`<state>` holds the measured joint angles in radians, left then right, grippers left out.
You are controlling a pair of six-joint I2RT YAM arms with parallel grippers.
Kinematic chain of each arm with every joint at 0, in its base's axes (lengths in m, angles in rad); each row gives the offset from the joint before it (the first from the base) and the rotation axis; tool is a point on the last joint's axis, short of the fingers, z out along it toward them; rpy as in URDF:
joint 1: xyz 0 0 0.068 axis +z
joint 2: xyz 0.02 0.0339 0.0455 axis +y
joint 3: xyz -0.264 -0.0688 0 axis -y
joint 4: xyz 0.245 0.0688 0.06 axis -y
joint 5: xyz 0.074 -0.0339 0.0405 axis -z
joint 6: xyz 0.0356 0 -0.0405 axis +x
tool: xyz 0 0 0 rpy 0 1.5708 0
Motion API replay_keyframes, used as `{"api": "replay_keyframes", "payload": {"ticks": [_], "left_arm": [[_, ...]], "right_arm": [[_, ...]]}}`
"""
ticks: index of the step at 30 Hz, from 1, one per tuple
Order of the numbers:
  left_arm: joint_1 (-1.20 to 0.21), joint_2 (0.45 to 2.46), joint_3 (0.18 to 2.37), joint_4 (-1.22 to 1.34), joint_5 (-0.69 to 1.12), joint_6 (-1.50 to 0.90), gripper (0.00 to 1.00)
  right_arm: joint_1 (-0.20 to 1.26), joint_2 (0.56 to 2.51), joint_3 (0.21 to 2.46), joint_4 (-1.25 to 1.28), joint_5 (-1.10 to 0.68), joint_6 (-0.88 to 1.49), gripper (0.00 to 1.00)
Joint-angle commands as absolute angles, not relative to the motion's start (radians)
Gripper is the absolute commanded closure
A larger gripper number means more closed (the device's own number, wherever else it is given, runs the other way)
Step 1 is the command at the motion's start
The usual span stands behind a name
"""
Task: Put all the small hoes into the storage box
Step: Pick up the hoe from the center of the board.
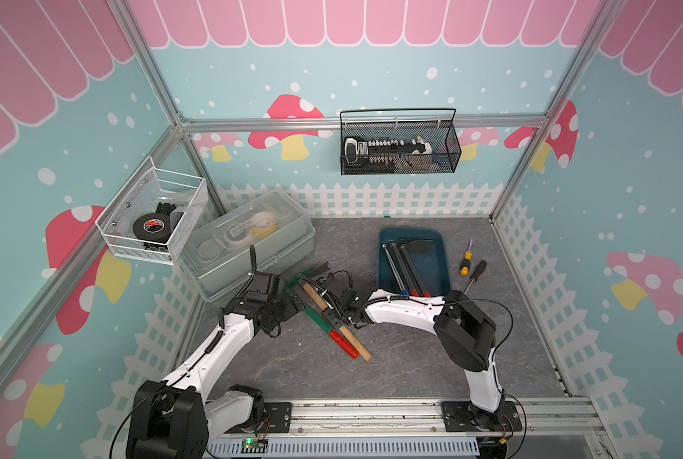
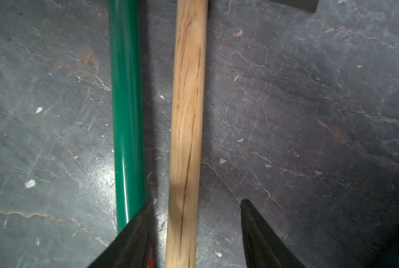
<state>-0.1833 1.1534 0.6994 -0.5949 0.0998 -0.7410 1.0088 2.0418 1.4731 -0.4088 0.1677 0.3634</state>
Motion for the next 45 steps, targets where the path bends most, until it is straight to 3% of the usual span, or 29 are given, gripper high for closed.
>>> {"api": "replay_keyframes", "payload": {"ticks": [1,28,45], "left_arm": [[-0.175,1.145,0.684,-0.608,0.071,-0.774,0.01],[-0.17,1.127,0.667,-0.612,0.052,-0.779,0.01],[-0.17,1.14,0.676,-0.611,0.058,-0.774,0.01]], "right_arm": [[1.015,2.085,1.534,-0.44,0.191,0.383,0.43],[1.018,2.272,1.692,-0.471,0.211,0.414,0.61],[1.008,2.193,1.672,-0.471,0.291,0.397,0.86]]}}
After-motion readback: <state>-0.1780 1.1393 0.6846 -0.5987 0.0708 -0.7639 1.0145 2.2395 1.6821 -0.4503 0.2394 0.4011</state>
